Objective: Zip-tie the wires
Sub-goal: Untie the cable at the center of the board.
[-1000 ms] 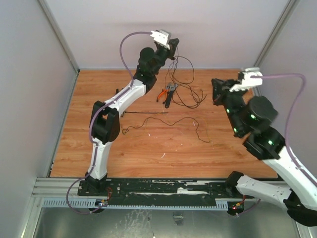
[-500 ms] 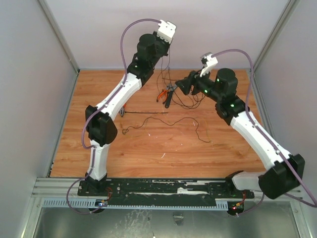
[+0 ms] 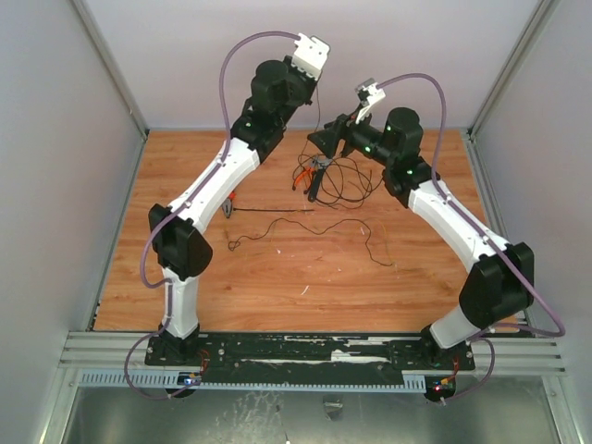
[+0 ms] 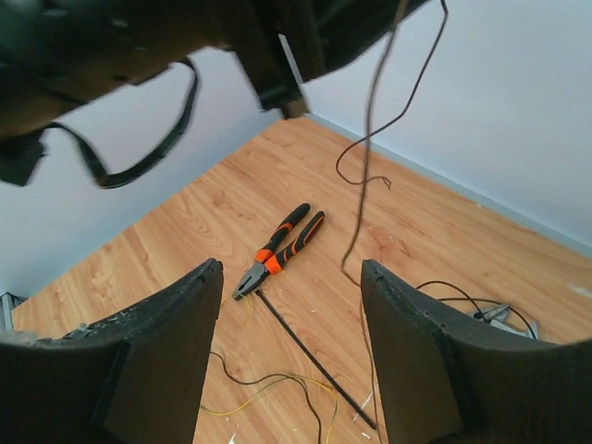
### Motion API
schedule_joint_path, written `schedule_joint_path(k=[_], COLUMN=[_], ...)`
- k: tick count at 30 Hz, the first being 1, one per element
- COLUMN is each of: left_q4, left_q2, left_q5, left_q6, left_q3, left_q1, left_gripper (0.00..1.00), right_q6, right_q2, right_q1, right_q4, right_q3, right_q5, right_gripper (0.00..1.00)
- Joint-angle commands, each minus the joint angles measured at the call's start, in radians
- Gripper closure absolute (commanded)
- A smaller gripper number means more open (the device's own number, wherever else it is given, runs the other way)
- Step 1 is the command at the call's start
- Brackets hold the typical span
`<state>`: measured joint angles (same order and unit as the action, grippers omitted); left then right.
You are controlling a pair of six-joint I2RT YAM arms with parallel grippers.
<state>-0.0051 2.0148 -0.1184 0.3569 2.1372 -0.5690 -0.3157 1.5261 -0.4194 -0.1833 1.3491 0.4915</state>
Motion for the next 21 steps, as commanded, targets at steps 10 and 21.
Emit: schedule_joint_path(k=[10,21], left_q4=[0.005,0.005], left_q2=[-0.157,-0.205], left_q5=[-0.026,-0.034], left_q6=[-0.035,-0.045], left_q3=[-0.046,-0.042], left_q1=[-0.019,-0.028], left_gripper=[1.0,1.0], right_q6=[-0.035,-0.082], right_q2=[0.206,0.306], right_q1=[0.015,0.001], right_q4=[-0.079,-0.152], right_q3=[0.145,0.088], right_q5=[0.029,0.075], right_gripper=[0.42,0.54])
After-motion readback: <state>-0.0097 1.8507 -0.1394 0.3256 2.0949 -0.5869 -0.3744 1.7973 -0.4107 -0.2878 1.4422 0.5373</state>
